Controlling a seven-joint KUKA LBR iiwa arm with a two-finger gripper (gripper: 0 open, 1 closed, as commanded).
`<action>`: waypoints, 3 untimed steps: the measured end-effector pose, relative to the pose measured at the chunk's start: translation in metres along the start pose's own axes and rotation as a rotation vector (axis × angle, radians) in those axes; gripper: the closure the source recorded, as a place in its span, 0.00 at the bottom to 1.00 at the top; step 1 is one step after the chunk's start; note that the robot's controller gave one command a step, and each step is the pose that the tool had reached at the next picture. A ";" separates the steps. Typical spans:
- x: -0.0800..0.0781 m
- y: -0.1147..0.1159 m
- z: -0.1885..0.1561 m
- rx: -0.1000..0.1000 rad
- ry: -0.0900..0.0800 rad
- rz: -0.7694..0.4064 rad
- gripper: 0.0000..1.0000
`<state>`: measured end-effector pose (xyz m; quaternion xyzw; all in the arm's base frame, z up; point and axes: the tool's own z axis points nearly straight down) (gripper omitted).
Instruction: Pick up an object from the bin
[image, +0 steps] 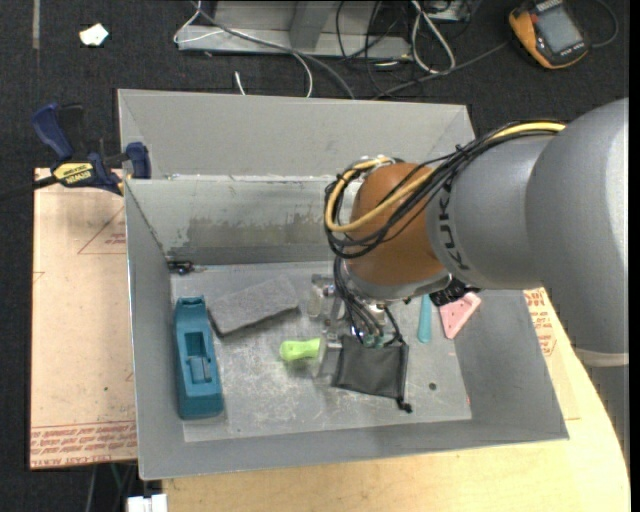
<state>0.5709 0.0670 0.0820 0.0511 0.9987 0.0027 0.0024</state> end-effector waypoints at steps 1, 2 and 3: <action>0.009 -0.049 0.011 -0.005 -0.009 0.130 1.00; 0.009 -0.049 0.011 -0.005 -0.009 0.130 1.00; 0.007 -0.046 -0.032 -0.003 -0.006 0.049 1.00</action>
Offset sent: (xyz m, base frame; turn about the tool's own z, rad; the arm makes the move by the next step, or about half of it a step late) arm 0.0000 0.0000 0.0000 0.0000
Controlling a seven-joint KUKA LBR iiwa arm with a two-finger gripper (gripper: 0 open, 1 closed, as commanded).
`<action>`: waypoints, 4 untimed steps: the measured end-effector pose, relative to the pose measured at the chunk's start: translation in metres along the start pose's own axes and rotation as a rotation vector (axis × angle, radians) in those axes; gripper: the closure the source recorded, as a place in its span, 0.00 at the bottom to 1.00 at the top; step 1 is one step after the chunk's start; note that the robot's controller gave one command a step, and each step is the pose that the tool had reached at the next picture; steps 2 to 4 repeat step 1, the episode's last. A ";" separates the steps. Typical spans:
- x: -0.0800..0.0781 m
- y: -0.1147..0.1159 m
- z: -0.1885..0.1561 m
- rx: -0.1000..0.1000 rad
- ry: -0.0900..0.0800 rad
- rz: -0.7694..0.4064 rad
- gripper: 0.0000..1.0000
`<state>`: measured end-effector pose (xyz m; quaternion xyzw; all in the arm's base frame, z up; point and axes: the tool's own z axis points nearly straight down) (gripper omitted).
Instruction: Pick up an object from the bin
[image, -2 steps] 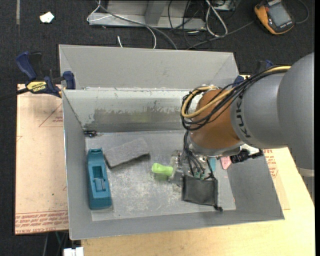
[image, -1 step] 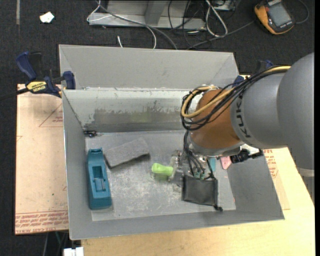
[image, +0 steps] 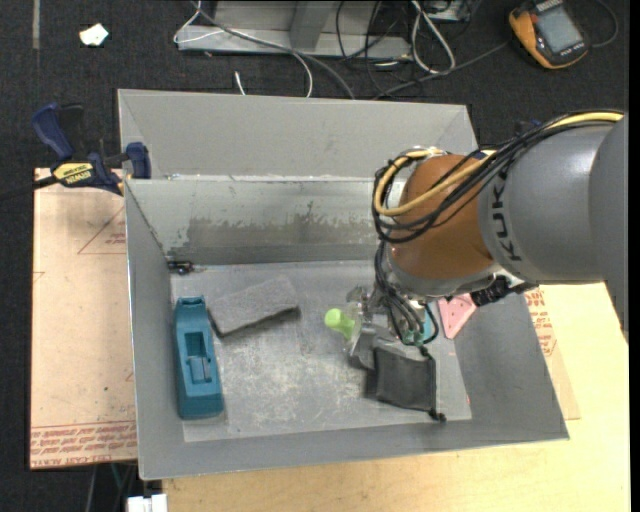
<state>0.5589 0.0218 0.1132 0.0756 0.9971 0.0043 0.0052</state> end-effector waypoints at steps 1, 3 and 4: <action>-0.005 0.001 -0.075 -0.001 0.000 -0.050 1.00; -0.005 0.001 -0.075 -0.001 0.000 -0.050 1.00; -0.005 0.001 -0.075 -0.001 0.000 -0.050 1.00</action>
Offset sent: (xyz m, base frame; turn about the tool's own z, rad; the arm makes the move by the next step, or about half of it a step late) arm 0.0152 -0.0181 -0.0420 -0.1864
